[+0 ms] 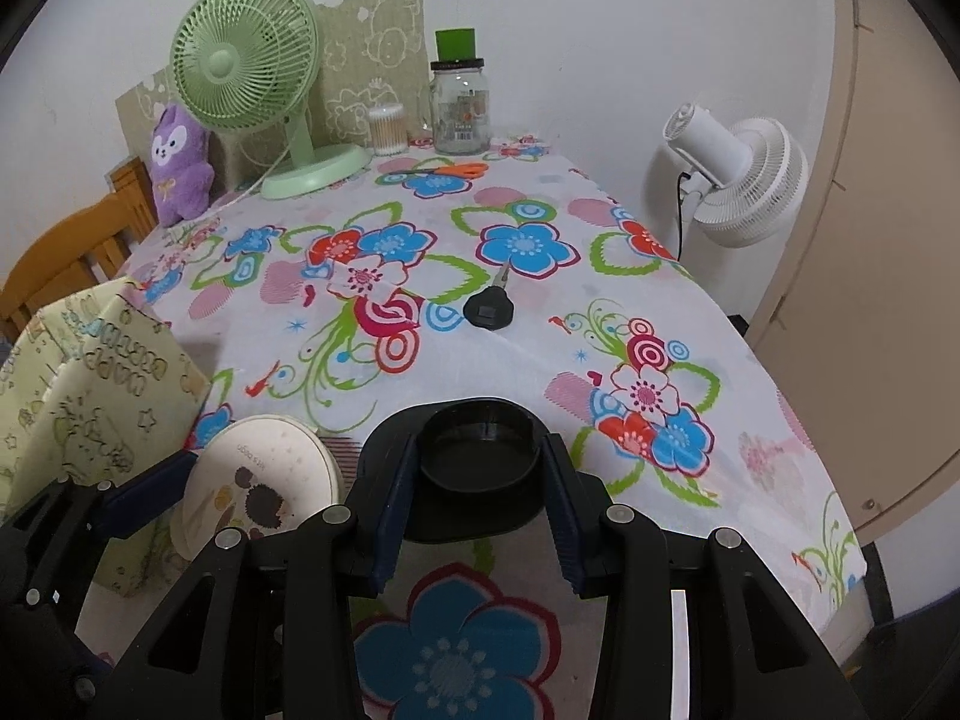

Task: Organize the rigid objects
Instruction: 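Carry the round case with the left tool while the right carries the black stand to the box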

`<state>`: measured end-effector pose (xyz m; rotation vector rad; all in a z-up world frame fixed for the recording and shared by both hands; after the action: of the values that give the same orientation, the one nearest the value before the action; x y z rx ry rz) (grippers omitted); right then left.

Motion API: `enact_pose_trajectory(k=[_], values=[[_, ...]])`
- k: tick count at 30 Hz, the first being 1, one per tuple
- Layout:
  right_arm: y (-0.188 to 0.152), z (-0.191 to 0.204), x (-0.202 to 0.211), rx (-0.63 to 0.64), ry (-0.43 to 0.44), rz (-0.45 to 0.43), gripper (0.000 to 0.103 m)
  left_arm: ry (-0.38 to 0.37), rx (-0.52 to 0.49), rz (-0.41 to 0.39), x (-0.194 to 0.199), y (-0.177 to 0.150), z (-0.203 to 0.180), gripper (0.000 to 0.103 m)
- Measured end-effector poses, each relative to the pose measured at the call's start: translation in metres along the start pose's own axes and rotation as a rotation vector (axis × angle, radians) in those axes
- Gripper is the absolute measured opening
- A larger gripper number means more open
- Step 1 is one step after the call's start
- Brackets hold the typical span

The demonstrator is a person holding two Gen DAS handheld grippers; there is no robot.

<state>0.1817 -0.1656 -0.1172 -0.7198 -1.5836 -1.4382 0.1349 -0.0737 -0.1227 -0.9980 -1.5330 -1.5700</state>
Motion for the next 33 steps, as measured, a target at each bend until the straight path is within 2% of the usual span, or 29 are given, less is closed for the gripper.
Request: enact_pose_trajectory(k=[18,33], values=[[-0.018,0.011,0.045,-0.022,-0.005,-0.047,0.044,0.005,-0.027,-0.039,0.045,-0.015,0.001,0.077],[-0.018,0.026,0.082,-0.026,-0.006,-0.078,0.044,0.016,-0.043,-0.085,0.082,-0.015,0.010,0.077]])
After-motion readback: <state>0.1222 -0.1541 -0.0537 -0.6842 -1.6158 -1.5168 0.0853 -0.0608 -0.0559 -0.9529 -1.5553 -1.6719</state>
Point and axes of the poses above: each gripper's, at about its wrist camera, not at the fingertips, and x roughly against the way its jaws point, z to its left, y to its top, the point moved 6 cm from there along -x, roughly the way its jaws point, and after that the axes turned 15 degrees about z, right-handed, at the moved point
